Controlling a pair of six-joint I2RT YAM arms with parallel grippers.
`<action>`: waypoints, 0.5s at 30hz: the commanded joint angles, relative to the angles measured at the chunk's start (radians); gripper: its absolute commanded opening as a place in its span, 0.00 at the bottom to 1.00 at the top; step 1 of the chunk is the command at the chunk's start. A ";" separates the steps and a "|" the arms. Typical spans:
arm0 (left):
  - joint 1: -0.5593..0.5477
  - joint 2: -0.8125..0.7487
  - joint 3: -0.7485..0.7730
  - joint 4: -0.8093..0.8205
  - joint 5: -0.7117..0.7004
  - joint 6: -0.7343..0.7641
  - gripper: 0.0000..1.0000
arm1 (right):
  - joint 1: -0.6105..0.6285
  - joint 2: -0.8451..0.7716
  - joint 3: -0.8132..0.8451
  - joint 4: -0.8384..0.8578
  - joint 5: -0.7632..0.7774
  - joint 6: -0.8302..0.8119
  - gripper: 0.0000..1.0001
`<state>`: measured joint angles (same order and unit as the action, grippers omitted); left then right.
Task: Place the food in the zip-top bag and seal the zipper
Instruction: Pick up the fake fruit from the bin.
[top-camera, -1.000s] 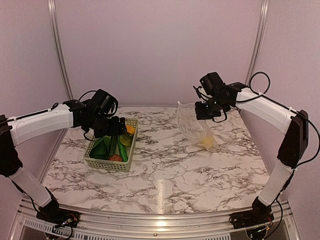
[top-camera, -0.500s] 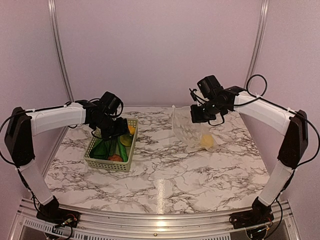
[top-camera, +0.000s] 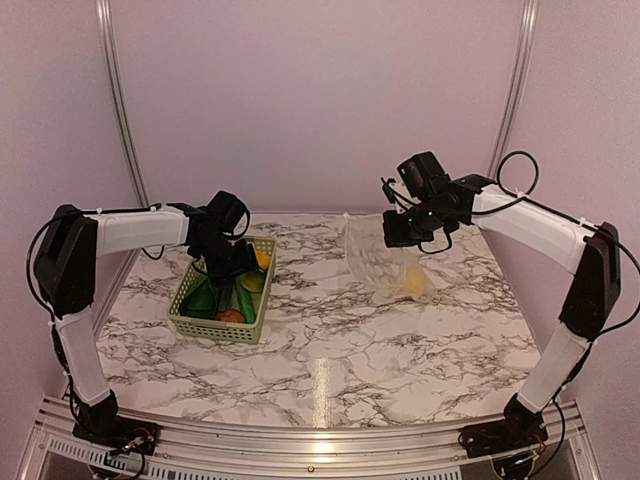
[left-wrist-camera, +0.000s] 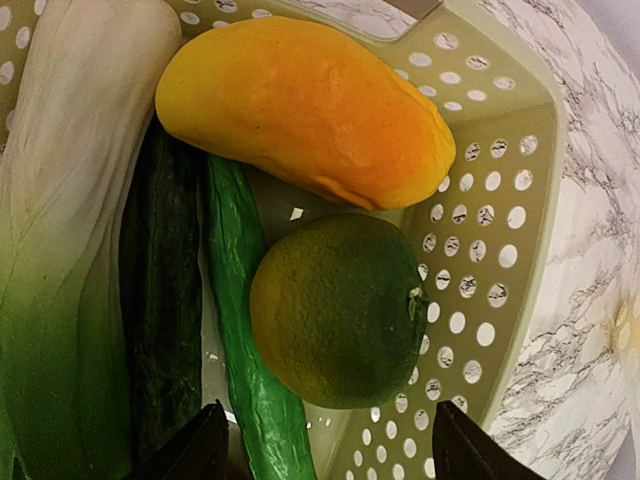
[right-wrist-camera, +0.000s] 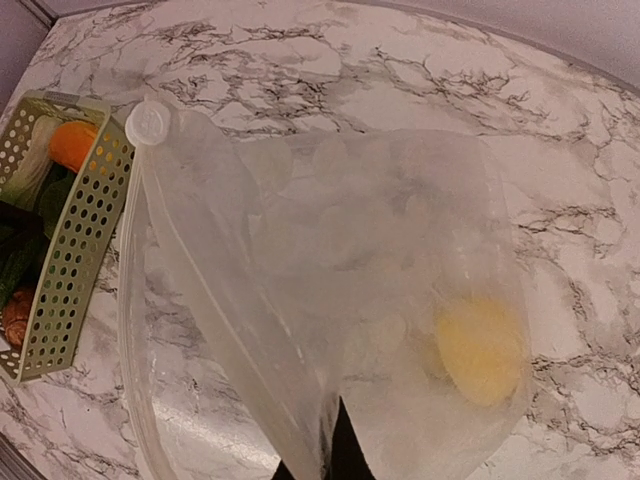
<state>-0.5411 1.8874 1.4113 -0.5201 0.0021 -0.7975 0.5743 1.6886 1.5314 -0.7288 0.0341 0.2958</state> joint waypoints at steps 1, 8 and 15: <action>0.021 0.038 0.024 0.028 0.048 -0.014 0.71 | 0.010 -0.029 -0.005 0.021 -0.005 0.014 0.00; 0.037 0.081 0.041 0.064 0.098 -0.003 0.70 | 0.010 -0.028 -0.005 0.015 -0.012 0.015 0.00; 0.038 0.115 0.063 0.093 0.131 0.000 0.69 | 0.010 -0.035 -0.012 0.003 -0.014 0.017 0.00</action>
<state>-0.5076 1.9732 1.4422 -0.4534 0.0994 -0.8036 0.5743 1.6878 1.5253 -0.7212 0.0269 0.3023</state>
